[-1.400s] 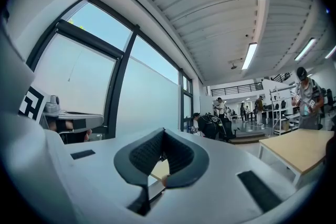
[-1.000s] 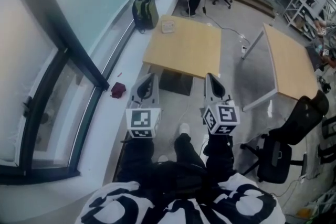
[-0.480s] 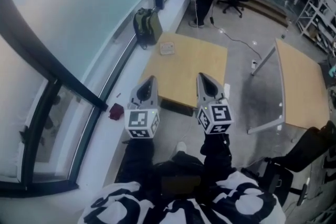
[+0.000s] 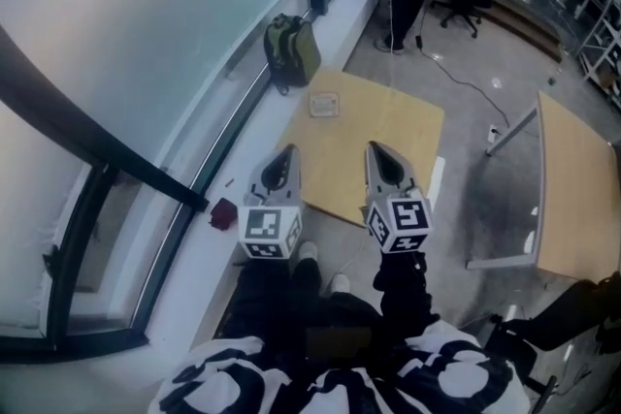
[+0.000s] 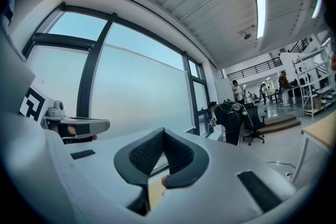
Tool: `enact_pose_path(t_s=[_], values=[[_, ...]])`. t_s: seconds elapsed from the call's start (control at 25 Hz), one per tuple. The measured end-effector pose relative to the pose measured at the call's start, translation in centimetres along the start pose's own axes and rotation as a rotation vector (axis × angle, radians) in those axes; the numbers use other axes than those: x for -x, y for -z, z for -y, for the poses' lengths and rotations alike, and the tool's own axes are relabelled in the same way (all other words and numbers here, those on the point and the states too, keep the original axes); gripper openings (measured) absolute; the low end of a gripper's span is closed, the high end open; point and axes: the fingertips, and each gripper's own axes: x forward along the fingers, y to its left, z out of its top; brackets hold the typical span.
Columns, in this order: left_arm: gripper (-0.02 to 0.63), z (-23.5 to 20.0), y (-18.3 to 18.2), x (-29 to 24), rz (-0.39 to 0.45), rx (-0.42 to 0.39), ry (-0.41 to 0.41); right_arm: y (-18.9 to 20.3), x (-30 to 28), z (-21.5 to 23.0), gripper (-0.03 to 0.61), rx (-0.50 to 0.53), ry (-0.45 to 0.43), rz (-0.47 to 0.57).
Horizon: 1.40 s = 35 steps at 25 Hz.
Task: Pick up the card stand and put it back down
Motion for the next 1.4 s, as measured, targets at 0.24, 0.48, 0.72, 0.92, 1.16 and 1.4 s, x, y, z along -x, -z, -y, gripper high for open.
enact_pose_path(t_s=[0.24, 0.48, 0.72, 0.92, 1.16, 1.4], values=[[0.006, -3.9, 0.3, -6.6, 0.026, 0.001, 0.033, -1.4, -6.6, 1.7, 0.020, 0.055, 0.029, 0.022], [0.007, -7.7, -1.4, -12.2, 0.078, 0.004, 0.085, -2.7, -12.7, 2.3, 0.021, 0.083, 0.081, 0.046], [0.007, -10.6, 2.7, -15.3, 0.012, 0.047, 0.142, 0.3, -16.0, 3.1, 0.021, 0.073, 0.125, -0.019], [0.006, -10.6, 5.3, -16.7, -0.032, 0.028, 0.209, 2.9, -17.9, 3.6, 0.021, 0.046, 0.136, -0.071], [0.007, -10.7, 9.5, -17.9, -0.079, 0.050, 0.251, 6.3, -20.4, 4.0, 0.020, 0.034, 0.080, -0.132], [0.008, -11.9, 15.0, -18.8, -0.136, 0.078, 0.311, 9.9, -22.1, 4.5, 0.020, 0.006, 0.032, -0.185]])
